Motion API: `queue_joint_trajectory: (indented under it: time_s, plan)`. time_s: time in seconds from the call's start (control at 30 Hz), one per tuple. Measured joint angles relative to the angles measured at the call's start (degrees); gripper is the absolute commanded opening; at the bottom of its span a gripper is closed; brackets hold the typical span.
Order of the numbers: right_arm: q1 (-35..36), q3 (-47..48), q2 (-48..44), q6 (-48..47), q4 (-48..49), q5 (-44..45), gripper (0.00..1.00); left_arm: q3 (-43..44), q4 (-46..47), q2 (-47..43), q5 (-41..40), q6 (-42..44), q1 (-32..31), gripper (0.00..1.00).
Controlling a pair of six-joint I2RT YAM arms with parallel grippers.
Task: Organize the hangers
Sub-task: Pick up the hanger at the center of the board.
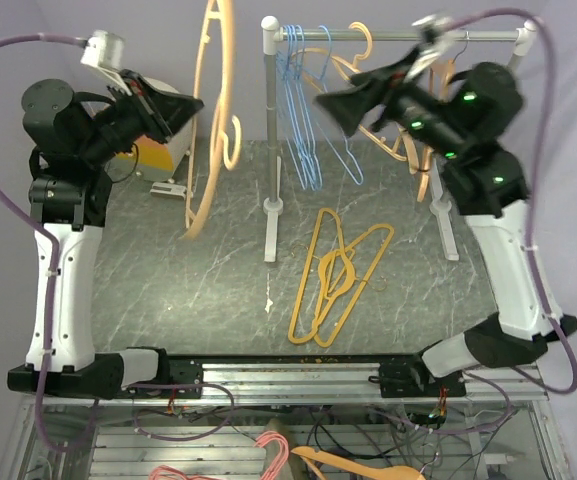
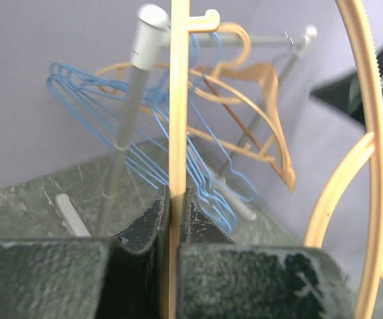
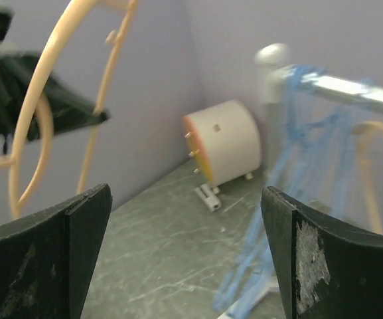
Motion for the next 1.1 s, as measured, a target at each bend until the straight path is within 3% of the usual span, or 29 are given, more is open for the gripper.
queue_joint_trajectory:
  time_s: [0.1,0.2,0.3,0.43,0.6,0.8,1.1]
  plan:
    - [10.58,-0.85,2.71,-3.63,-0.22,4.46,0.95,-2.29,7.54,0.76,0.66,-9.27,4.42,0.07]
    - [14.49,-9.53,0.66,-6.12,1.46,8.35,0.95,-2.69,11.15,1.64,0.24,-15.08,6.95,0.07]
    - [16.98,-19.74,-2.86,-7.56,5.01,11.04,0.94,-2.69,12.22,1.81,-1.16,-18.29,8.02,0.07]
    - [25.4,-32.35,-6.03,-9.68,12.85,15.61,0.94,-2.78,12.85,2.27,-3.5,-21.53,8.72,0.07]
    - [34.21,-41.92,-6.4,-11.26,22.49,20.7,0.94,-2.8,11.32,4.28,-8.11,-22.75,9.49,0.07]
    - [40.09,-40.46,-2.03,-13.29,31.95,28.61,0.96,-2.86,6.45,5.88,-14.38,-22.43,10.27,0.07]
    - [40.63,-31.45,7.74,-14.12,36.52,31.39,0.97,-2.86,5.27,5.92,-16.31,-21.99,10.49,0.07]
